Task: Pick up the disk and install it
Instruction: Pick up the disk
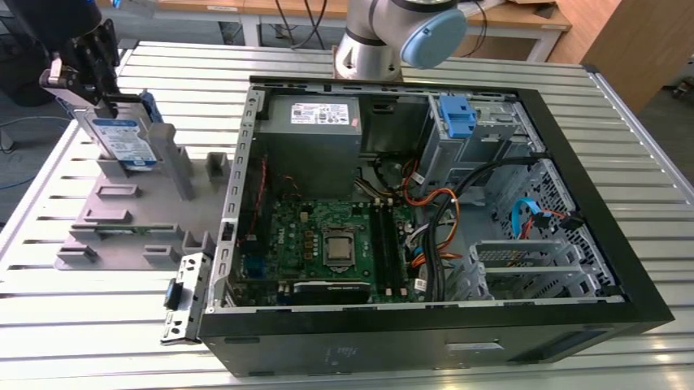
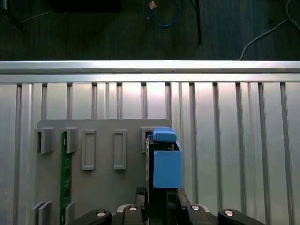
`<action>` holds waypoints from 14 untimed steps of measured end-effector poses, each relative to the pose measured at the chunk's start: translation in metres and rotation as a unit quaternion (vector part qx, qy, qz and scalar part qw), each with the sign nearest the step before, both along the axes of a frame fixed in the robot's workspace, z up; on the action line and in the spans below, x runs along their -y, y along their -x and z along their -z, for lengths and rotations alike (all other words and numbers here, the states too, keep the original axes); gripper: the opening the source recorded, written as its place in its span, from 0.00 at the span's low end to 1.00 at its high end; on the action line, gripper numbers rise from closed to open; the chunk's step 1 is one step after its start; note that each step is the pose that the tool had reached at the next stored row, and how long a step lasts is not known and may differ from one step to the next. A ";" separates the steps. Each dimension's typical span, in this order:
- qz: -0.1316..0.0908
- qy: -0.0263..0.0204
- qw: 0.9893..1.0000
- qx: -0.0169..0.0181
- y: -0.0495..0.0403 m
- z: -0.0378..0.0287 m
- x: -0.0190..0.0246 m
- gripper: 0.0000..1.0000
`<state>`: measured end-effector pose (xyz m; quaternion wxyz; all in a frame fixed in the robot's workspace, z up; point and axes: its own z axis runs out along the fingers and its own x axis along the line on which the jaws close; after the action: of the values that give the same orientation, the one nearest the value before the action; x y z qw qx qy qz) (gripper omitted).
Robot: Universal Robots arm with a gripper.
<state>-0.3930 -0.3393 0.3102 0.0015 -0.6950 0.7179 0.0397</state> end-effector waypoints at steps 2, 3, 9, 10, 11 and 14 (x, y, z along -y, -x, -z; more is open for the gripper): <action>0.000 0.000 1.000 0.000 0.0000 -0.0063 0.0000 0.35; 0.000 0.000 1.000 0.000 0.0000 -0.0076 0.0000 0.35; 0.000 0.000 1.000 0.000 0.0000 -0.0148 0.0000 0.35; 0.000 0.000 1.000 0.000 0.0000 -0.0148 0.0000 0.35; 0.000 0.000 1.000 0.000 0.0000 -0.0149 0.0000 0.35; 0.000 0.000 1.000 0.000 0.0000 -0.0150 0.0000 0.35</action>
<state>-0.3930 -0.3393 0.3252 0.0015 -0.6950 0.7179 0.0397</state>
